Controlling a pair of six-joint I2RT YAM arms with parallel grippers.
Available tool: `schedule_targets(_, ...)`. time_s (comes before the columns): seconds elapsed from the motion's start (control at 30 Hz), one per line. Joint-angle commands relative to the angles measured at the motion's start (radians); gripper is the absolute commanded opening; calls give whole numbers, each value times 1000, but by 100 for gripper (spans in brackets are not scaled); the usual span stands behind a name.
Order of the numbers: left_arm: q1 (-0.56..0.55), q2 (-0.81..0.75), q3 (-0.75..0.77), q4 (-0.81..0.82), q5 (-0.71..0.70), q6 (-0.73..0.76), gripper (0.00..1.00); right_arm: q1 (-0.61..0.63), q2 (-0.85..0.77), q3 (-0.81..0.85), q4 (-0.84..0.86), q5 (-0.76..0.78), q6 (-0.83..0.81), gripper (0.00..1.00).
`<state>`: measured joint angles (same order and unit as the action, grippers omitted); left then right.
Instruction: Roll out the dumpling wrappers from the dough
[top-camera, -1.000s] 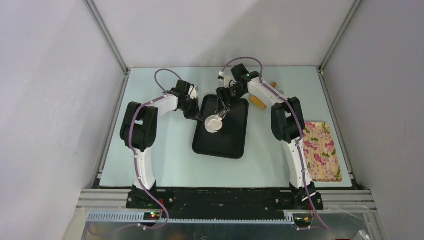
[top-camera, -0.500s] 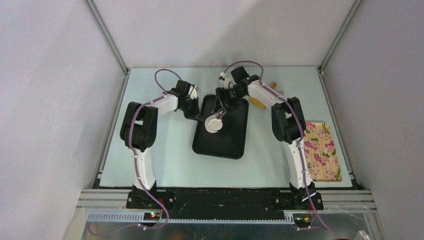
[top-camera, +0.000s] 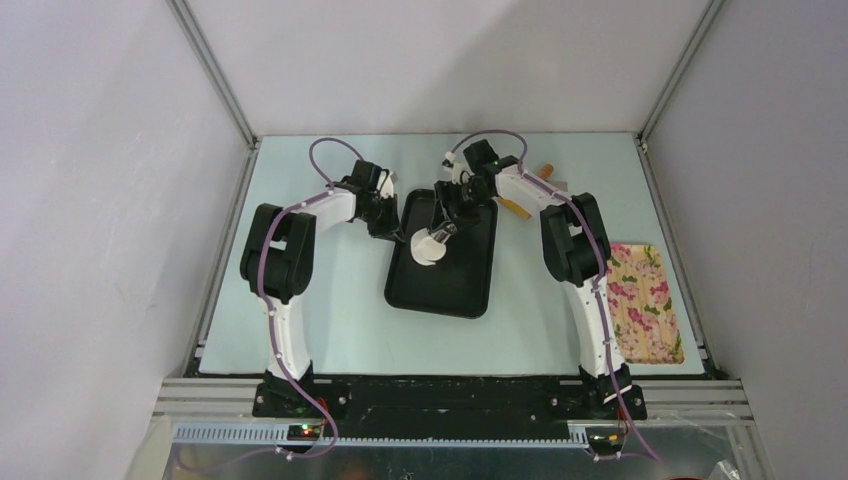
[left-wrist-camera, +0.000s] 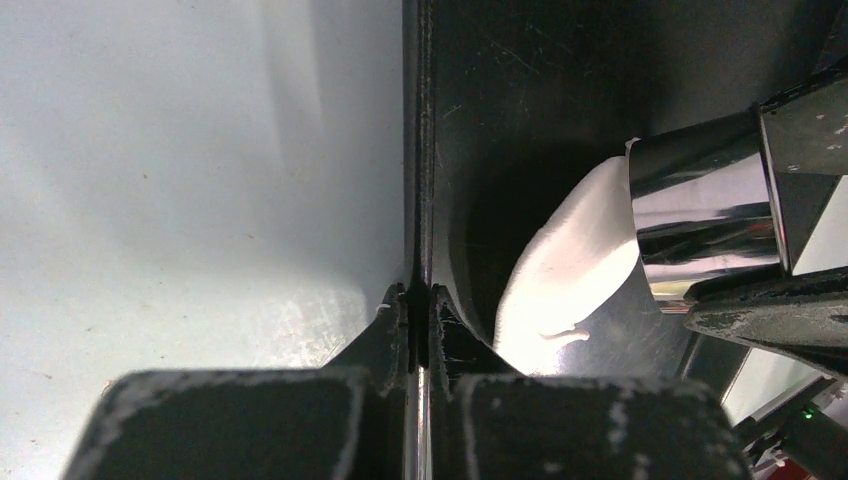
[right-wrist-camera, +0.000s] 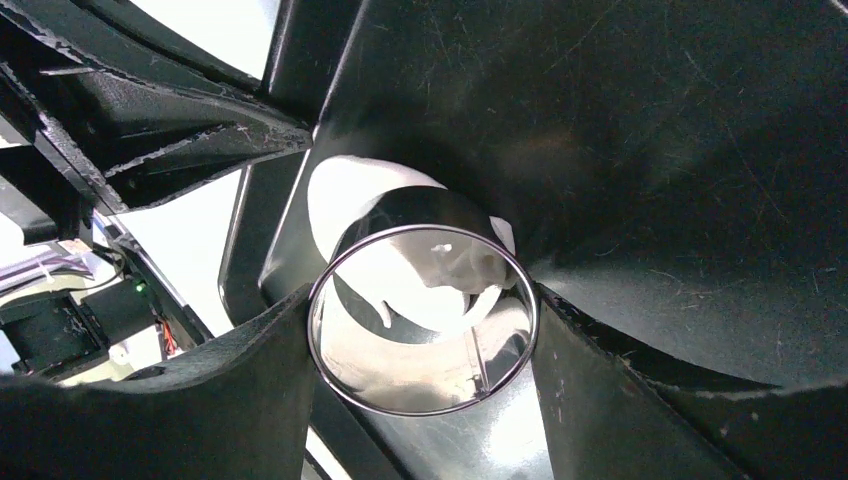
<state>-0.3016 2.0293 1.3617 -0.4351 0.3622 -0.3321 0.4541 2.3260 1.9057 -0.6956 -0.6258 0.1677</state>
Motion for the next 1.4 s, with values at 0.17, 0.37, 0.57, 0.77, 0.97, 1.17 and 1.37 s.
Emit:
schedule_targets(0.17, -15, 14, -9, 11, -24, 12, 0, 6, -45, -42, 65, -88, 63, 0)
schedule_targets(0.37, -15, 16, -10, 11, -21, 11, 0, -13, -24, -79, 229, -323, 219, 0)
schedule_targets(0.57, -15, 17, -9, 11, -22, 9, 0, -17, -6, -77, 346, -440, 319, 0)
schedule_targets(0.77, -15, 19, -8, 11, -17, 9, 0, -18, 1, -73, 370, -464, 348, 0)
schedule_targets(0.97, -15, 17, -9, 11, -19, 7, 0, -13, 2, -90, 421, -499, 391, 0)
schedule_targets(1.17, -15, 17, -6, 10, -20, 4, 0, -3, -4, -106, 471, -534, 442, 0)
schedule_targets(1.37, -15, 17, -7, 11, -19, 1, 0, 11, -11, -112, 481, -543, 453, 0)
